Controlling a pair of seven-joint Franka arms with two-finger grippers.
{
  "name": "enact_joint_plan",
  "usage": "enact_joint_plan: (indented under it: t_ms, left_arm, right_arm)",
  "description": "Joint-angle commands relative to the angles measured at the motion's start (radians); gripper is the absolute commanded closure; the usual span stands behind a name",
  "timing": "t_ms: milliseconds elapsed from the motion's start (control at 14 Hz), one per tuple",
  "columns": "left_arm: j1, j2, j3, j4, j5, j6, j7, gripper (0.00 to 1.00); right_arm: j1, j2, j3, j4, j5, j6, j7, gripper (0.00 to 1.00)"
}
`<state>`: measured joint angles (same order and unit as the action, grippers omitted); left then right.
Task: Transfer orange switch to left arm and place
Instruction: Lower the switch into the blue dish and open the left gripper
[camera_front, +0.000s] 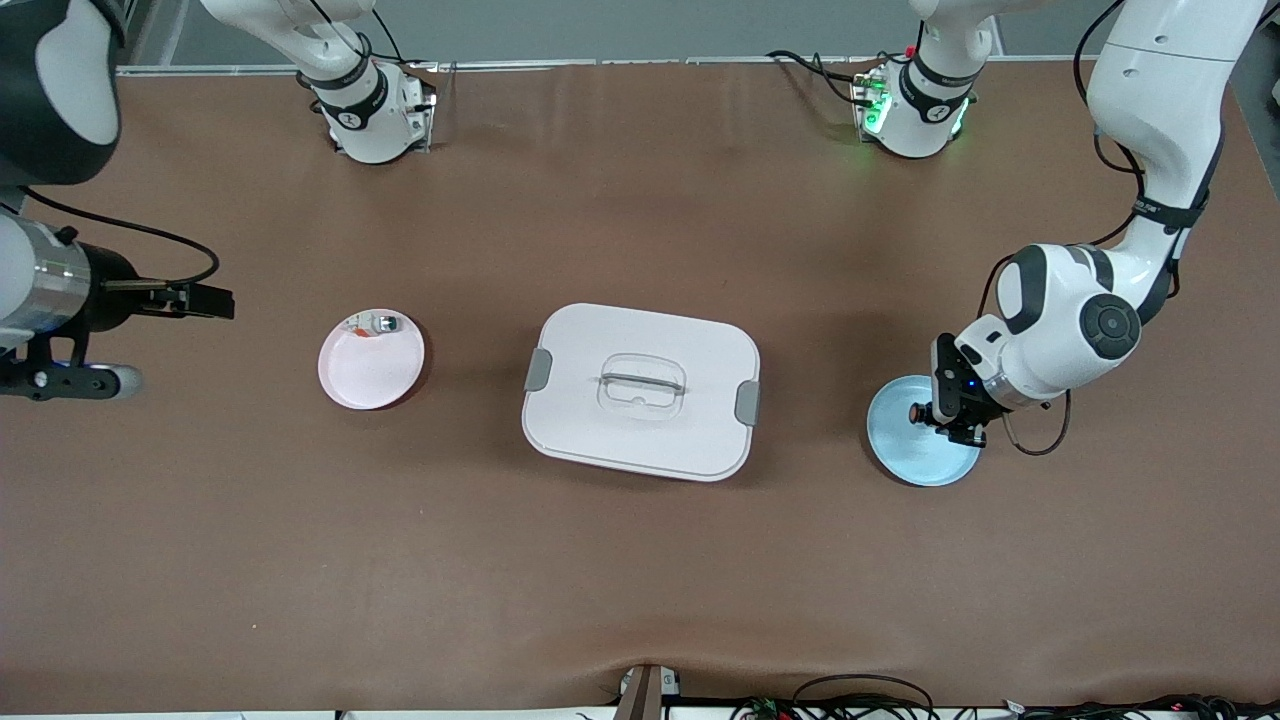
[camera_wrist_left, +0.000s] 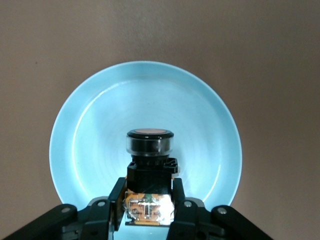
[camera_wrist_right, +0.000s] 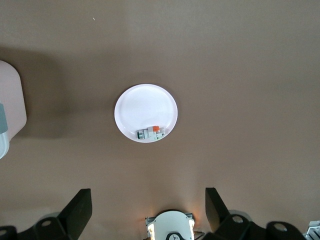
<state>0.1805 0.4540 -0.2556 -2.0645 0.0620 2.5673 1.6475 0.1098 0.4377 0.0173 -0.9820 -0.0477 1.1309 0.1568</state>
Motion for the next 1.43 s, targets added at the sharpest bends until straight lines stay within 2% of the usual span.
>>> enact_joint_plan:
  t_ms: [0, 143, 286, 571, 643, 786, 857, 929, 1214, 1357]
  left_arm:
    - [0.005, 0.017, -0.004, -0.008, 0.048, 0.048, 0.008, 1.00]
    - [0.005, 0.032, -0.004, -0.006, 0.048, 0.071, 0.008, 1.00]
    - [0.005, 0.049, -0.004, -0.006, 0.048, 0.089, 0.008, 1.00]
    - [0.007, 0.069, -0.004, -0.005, 0.048, 0.111, 0.008, 1.00]
    - [0.008, 0.071, -0.004, -0.005, 0.048, 0.111, 0.006, 0.94]
    - [0.008, 0.066, -0.004, -0.006, 0.048, 0.111, 0.006, 0.76]
    - [0.010, 0.061, -0.004, -0.008, 0.048, 0.109, -0.002, 0.46]
    - [0.020, 0.060, -0.005, -0.012, 0.047, 0.103, -0.014, 0.00]
    - [0.031, 0.028, -0.007, -0.011, 0.045, 0.091, -0.079, 0.00]
    - [0.027, -0.015, -0.008, 0.001, 0.047, -0.004, -0.158, 0.00]
  right_arm:
    - [-0.010, -0.008, 0.010, 0.006, -0.023, 0.013, -0.026, 0.00]
    - [-0.013, -0.013, 0.010, 0.006, -0.020, 0.003, -0.040, 0.00]
    - [-0.031, -0.057, 0.006, 0.000, 0.047, -0.016, -0.046, 0.00]
    - [-0.030, -0.147, 0.000, -0.142, 0.055, 0.078, -0.043, 0.00]
    - [-0.025, -0.186, 0.000, -0.202, 0.055, 0.116, -0.043, 0.00]
    - [-0.025, -0.259, 0.000, -0.321, 0.057, 0.199, -0.043, 0.00]
    - [-0.024, -0.289, -0.002, -0.364, 0.058, 0.229, -0.042, 0.00]
    - [-0.021, -0.304, -0.003, -0.389, 0.058, 0.250, -0.037, 0.00]
    - [-0.033, -0.309, -0.023, -0.394, 0.081, 0.262, -0.017, 0.00]
    - [-0.047, -0.309, -0.023, -0.394, 0.095, 0.264, -0.010, 0.00]
